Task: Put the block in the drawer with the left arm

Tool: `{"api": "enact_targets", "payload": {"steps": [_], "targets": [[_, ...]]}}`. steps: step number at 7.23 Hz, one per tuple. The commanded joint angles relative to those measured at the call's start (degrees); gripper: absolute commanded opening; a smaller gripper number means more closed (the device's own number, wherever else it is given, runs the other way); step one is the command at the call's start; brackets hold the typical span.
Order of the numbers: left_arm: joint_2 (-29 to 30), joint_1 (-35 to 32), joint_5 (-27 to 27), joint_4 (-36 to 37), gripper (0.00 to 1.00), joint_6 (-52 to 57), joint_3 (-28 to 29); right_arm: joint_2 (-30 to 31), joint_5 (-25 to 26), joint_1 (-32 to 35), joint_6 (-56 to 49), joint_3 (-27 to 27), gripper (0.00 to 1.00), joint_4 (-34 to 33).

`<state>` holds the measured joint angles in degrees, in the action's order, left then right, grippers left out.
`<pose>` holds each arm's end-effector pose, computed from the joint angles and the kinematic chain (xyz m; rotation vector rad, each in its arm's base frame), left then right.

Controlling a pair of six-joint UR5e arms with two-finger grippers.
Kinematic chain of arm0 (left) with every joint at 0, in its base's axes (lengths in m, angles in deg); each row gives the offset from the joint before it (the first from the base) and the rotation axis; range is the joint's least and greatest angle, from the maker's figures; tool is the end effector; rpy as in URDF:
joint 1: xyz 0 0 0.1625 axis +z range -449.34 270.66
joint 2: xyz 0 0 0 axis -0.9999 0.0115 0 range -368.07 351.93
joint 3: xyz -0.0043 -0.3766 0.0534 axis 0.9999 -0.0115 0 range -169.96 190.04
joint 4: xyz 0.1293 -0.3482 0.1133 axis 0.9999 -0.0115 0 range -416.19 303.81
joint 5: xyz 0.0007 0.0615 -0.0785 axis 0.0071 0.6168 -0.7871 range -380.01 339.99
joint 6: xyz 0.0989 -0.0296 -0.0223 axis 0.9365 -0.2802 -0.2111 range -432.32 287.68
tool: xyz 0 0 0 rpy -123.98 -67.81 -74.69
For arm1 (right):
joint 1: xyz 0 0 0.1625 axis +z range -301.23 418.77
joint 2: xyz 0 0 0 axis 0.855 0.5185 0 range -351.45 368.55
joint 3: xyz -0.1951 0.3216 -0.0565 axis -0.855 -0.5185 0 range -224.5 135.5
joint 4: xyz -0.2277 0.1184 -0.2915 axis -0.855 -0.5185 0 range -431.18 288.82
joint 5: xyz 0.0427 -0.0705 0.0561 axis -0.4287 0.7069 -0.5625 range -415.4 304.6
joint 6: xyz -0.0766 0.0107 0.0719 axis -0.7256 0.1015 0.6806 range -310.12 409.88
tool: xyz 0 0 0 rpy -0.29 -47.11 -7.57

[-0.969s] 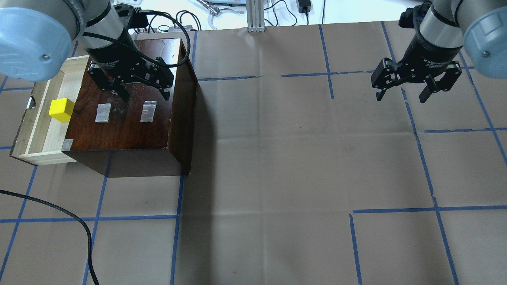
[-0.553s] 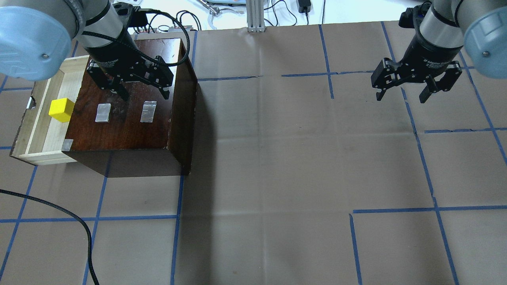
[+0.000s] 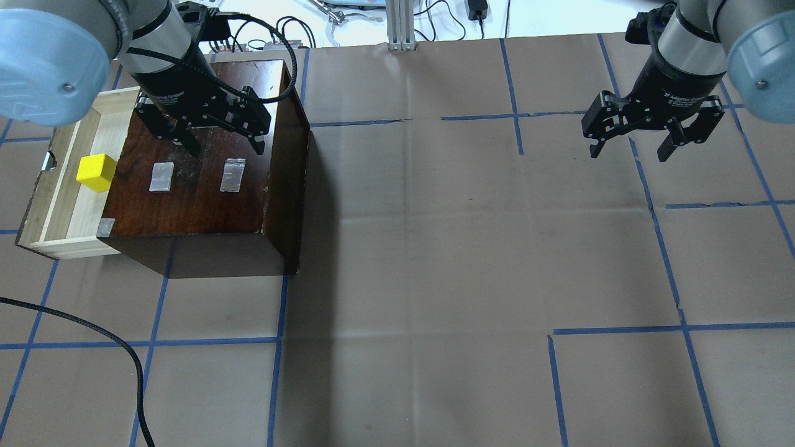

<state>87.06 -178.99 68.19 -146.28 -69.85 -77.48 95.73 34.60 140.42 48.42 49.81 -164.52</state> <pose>-0.1336 -0.4938 0.4144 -0.0563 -3.1077 -0.0730 0.0633 -0.4875 0.3852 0.1881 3.1286 0.1034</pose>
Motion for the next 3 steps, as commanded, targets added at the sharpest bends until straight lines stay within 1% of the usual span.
{"api": "enact_targets", "payload": {"steps": [1, 3], "targets": [[-0.03, 0.00, 0.04, 0.00, 0.99, 0.08, 0.15, 0.00, 0.00, 0.00, -0.03, 0.00, 1.00, 0.00], [0.23, 0.00, -0.04, 0.00, 0.99, 0.08, 0.16, -0.09, 0.00, 0.00, -0.03, 0.00, 1.00, 0.00]]}}
